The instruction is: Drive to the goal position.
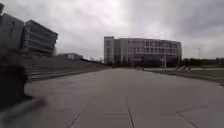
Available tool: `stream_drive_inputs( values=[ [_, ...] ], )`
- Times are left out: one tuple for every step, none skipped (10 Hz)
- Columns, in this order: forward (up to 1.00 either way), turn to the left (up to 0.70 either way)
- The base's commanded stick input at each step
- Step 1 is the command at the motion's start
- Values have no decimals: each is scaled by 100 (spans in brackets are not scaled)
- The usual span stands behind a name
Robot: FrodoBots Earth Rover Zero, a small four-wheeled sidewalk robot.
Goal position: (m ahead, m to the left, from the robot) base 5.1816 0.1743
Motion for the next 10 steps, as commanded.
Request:
stream_drive_inputs(
  values=[
    [100,4],
    [100,4],
    [100,4],
    [100,4],
    [100,4],
    [100,4],
    [100,4],
    [100,4],
    [100,4],
    [100,4]
  ],
)
